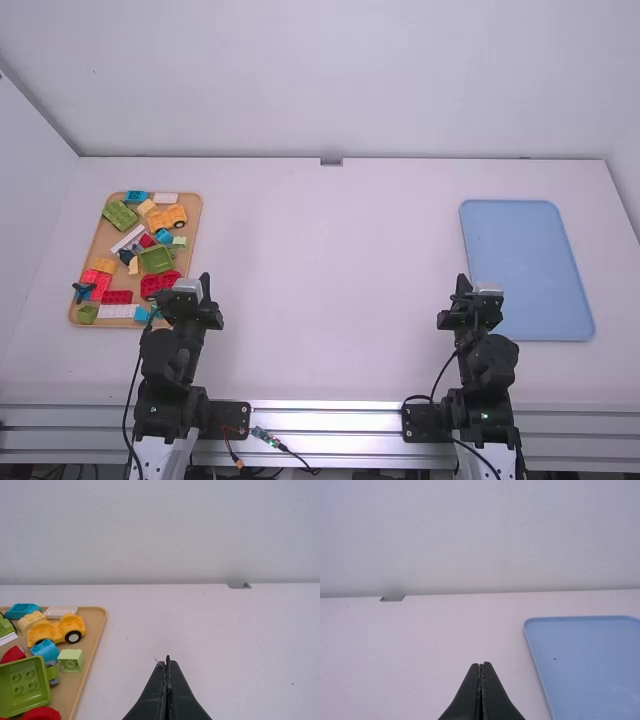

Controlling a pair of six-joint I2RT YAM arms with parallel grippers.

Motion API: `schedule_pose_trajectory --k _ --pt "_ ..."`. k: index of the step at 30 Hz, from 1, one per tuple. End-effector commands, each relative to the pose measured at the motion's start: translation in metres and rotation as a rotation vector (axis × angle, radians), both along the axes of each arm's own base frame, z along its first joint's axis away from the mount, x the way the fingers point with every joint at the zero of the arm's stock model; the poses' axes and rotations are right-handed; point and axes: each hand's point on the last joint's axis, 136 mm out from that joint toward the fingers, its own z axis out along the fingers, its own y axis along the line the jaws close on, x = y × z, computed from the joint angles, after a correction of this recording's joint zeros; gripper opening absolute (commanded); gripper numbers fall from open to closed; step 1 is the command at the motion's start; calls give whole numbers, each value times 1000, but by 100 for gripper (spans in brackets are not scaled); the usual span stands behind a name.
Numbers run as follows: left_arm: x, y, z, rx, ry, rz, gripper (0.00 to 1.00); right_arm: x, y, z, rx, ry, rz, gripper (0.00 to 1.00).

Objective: Assemble lego blocks to make yellow taxi

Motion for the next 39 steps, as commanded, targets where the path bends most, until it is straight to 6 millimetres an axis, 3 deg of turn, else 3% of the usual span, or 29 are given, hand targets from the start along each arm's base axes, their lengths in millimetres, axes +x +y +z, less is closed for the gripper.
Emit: schedule_pose_trajectory --k 1,13,21,31,39 --pt "0 0 0 0 0 0 0 0 0 0 -1 0 1 0" --pt "1 0 8 -10 11 -1 6 2 2 6 7 3 11 6" --pt "4 2 22 -45 31 19 16 6 6 15 27 22 29 16" --pt "15 0 57 -112 23 12 34 19 13 36 58 38 61 34" --pt "30 -1 74 -112 70 13 50 36 19 49 87 61 91 50"
